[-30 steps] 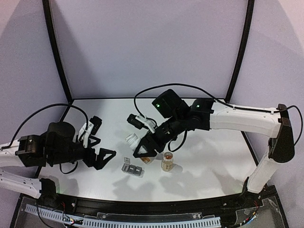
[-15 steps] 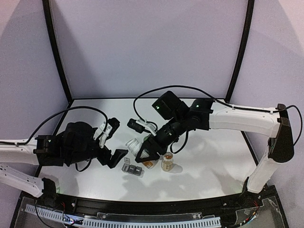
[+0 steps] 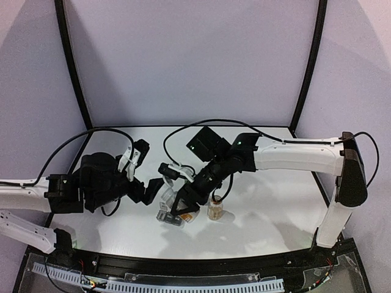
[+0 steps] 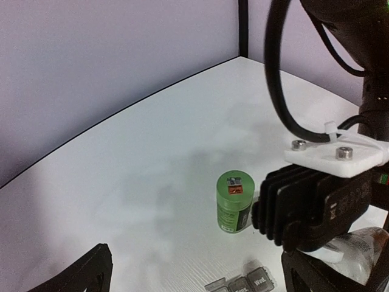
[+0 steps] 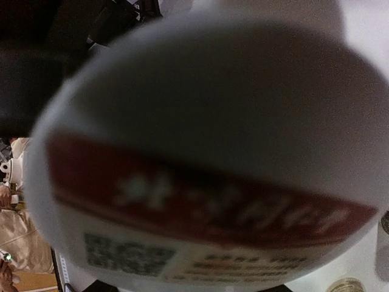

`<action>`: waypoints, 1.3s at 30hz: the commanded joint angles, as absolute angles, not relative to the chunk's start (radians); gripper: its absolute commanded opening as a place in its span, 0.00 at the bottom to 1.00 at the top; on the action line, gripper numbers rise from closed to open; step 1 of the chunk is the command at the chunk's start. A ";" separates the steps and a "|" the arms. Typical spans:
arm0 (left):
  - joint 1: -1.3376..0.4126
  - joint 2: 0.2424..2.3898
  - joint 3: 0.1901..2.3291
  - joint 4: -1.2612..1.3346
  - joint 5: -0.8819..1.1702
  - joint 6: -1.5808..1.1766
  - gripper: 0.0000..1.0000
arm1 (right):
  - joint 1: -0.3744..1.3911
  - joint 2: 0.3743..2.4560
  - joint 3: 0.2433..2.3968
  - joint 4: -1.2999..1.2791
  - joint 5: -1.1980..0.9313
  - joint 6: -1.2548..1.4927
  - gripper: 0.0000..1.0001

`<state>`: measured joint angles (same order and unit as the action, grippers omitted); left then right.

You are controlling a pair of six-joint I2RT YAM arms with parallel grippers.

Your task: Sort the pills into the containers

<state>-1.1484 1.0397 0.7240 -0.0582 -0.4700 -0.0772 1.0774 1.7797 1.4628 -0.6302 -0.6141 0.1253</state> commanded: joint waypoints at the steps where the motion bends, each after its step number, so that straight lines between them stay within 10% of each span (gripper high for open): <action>1: -1.151 1.037 0.690 -0.048 -0.545 -0.062 0.99 | 1.085 1.810 1.498 -0.634 -0.576 0.105 0.02; 24: -1.151 1.169 0.709 0.068 -0.254 -0.063 0.99 | 1.124 1.841 1.469 -0.445 -0.549 0.084 0.00; 39: -1.151 1.009 0.546 -0.100 -0.534 -0.234 0.99 | 1.122 1.875 1.471 -0.532 -0.454 0.106 0.00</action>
